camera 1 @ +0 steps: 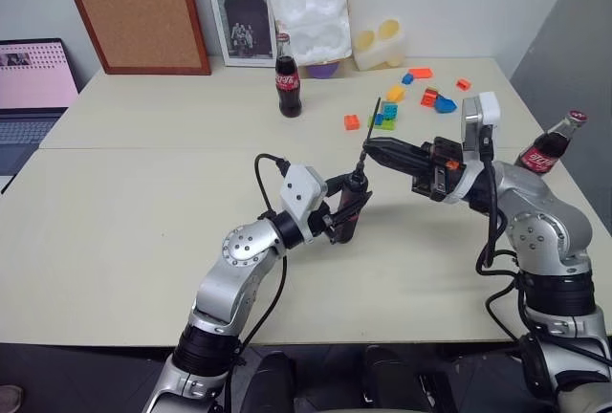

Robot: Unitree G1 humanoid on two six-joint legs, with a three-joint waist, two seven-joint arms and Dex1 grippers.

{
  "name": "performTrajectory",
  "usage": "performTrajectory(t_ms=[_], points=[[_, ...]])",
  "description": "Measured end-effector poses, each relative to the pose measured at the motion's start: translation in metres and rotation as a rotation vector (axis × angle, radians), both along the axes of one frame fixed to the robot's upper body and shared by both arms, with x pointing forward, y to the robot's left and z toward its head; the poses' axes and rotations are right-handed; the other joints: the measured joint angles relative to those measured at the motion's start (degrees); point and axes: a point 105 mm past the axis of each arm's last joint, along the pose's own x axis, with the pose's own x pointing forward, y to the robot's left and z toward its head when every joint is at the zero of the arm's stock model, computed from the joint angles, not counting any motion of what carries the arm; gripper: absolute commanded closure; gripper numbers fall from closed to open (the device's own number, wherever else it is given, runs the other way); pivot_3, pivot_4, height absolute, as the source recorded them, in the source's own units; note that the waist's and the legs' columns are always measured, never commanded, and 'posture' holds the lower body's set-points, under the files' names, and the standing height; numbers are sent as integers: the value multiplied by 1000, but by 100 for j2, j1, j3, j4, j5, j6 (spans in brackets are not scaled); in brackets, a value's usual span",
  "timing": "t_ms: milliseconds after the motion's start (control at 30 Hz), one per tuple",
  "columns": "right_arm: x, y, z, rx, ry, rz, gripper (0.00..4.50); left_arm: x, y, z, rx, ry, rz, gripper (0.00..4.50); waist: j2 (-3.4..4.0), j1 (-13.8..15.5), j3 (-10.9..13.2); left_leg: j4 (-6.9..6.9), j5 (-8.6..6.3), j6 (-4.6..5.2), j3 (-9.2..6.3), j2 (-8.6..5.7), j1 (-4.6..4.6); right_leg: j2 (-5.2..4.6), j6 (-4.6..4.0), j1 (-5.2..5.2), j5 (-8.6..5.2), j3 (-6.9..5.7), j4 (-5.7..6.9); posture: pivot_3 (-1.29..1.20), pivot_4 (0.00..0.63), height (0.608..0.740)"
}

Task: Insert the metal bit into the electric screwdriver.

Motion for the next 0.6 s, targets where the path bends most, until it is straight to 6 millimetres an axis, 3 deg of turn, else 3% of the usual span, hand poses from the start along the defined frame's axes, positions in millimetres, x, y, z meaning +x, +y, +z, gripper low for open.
performTrajectory(t_ms=[600], points=[[4,0,-2,-40,-1,-44,4500,0,0,0,1,-7,3,2839,0,-1,0,-1,0,0,1,0,1,0,0,0,0,0,-2,0,150,740]])
